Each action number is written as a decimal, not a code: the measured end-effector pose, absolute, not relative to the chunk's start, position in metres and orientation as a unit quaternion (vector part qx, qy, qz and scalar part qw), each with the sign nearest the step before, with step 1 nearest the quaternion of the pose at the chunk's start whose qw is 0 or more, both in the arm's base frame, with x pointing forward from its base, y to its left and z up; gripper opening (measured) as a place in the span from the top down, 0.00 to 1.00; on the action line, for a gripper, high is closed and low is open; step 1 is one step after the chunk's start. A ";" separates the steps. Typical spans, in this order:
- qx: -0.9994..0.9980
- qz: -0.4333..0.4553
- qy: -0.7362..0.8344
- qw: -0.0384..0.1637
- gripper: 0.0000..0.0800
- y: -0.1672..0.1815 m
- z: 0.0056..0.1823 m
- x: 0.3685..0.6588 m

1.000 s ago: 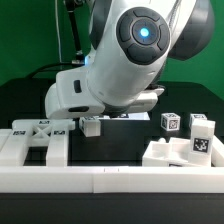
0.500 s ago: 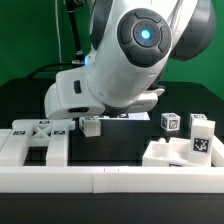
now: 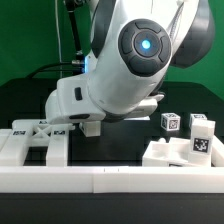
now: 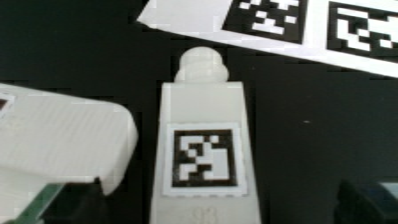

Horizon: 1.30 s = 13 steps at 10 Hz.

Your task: Assemble chair

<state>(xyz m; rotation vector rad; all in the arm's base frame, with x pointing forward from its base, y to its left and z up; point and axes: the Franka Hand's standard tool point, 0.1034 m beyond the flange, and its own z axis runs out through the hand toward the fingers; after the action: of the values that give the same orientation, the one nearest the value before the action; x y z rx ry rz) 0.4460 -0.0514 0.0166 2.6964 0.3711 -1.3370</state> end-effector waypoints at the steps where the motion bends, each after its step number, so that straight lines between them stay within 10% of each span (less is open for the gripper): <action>1: 0.888 -0.440 0.123 0.055 0.19 -0.051 0.016 0.446; 4: 0.888 -0.440 0.122 0.055 0.19 -0.052 0.012 0.445; 8: 0.888 -0.441 0.122 0.055 0.64 -0.052 0.012 0.444; 13: 0.887 -0.442 0.119 0.055 0.64 -0.049 0.023 0.448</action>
Offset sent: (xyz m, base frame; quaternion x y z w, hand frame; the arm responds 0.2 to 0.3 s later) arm -0.0031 -0.0002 -0.0096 0.0015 0.0103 0.0055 0.9999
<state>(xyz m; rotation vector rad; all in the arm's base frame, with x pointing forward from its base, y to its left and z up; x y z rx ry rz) 0.4483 -0.0495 0.0227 2.6940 0.3622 -1.3417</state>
